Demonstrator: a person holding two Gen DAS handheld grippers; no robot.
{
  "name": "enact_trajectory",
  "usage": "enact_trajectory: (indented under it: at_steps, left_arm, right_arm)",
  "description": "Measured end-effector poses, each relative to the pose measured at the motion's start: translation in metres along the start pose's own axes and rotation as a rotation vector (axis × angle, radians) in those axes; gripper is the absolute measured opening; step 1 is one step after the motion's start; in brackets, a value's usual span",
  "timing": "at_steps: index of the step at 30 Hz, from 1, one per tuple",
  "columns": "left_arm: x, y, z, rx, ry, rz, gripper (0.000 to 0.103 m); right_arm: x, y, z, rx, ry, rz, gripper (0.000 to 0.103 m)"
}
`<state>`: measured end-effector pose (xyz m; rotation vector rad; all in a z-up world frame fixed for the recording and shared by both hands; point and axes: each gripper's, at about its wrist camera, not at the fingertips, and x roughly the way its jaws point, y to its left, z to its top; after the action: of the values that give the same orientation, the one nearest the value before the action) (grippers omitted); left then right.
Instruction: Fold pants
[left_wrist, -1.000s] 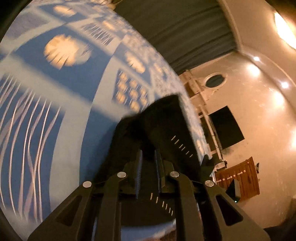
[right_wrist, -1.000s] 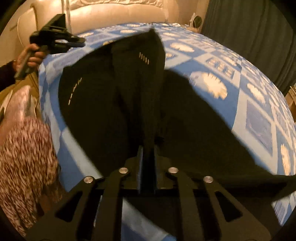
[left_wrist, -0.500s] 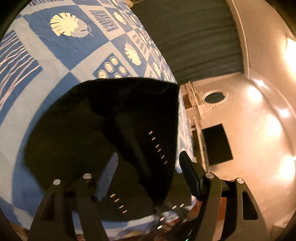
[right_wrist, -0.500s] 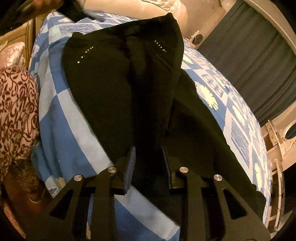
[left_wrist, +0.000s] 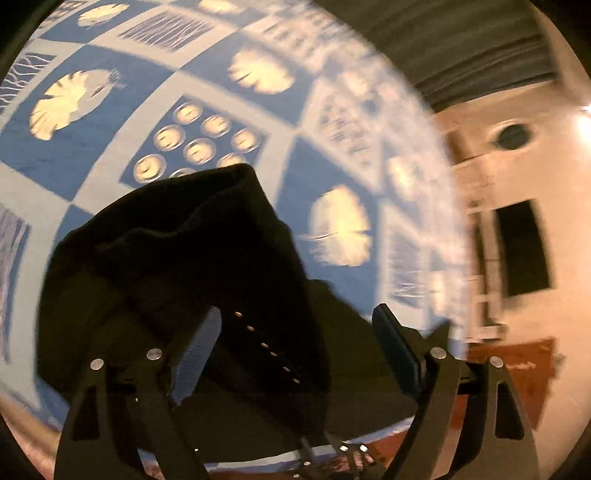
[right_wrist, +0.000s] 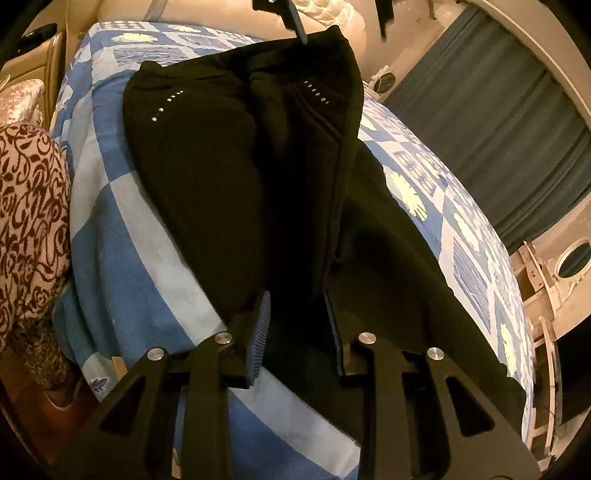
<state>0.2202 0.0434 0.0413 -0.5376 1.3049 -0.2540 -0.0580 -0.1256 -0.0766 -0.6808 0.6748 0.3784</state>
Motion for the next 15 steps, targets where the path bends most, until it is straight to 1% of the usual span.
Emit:
enact_trajectory:
  at_steps: [2, 3, 5, 6, 7, 8, 9, 10, 12, 13, 14, 15]
  left_arm:
    - [0.011, -0.008, 0.008, -0.019, 0.032, 0.097, 0.083]
    - [0.019, -0.015, 0.013, -0.021, 0.059, 0.165, 0.083]
    - [0.031, -0.018, 0.020, -0.014, 0.084, 0.235, 0.083]
    - [0.034, -0.019, 0.022, -0.019, 0.078, 0.276, 0.083]
    - [0.038, -0.018, 0.024, -0.024, 0.070, 0.302, 0.080]
    - [0.041, -0.015, 0.026, -0.026, 0.068, 0.316, 0.070]
    - [0.044, -0.011, 0.025, -0.024, 0.083, 0.324, 0.037]
    - [0.046, -0.004, 0.021, -0.031, 0.091, 0.322, 0.020]
    - [0.037, 0.009, 0.009, -0.058, 0.075, 0.272, 0.010]
    - [0.030, 0.014, 0.003, -0.057, 0.051, 0.253, 0.010]
    - [0.020, 0.023, -0.008, -0.055, 0.018, 0.231, 0.010]
    - [0.011, 0.030, -0.017, -0.058, -0.010, 0.212, 0.010]
  right_arm:
    - [0.000, 0.001, 0.000, 0.002, -0.002, -0.002, 0.028]
    - [0.000, 0.001, -0.001, 0.003, -0.003, -0.001, 0.028]
    - [-0.001, 0.001, -0.002, 0.008, -0.006, 0.001, 0.028]
    - [0.000, 0.001, -0.002, 0.010, -0.007, 0.002, 0.028]
    - [0.000, 0.000, -0.002, 0.013, -0.009, 0.003, 0.028]
    - [-0.001, 0.000, -0.003, 0.016, -0.011, 0.004, 0.028]
    - [-0.001, -0.001, -0.003, 0.018, -0.012, 0.004, 0.029]
    - [-0.001, -0.001, -0.003, 0.016, -0.013, 0.002, 0.030]
    - [-0.001, -0.003, -0.004, 0.021, -0.017, -0.009, 0.037]
    - [-0.001, -0.007, -0.004, 0.035, -0.019, -0.008, 0.042]
    - [-0.001, -0.011, -0.004, 0.052, -0.020, -0.005, 0.050]
    - [-0.002, -0.016, -0.004, 0.074, -0.021, -0.001, 0.055]
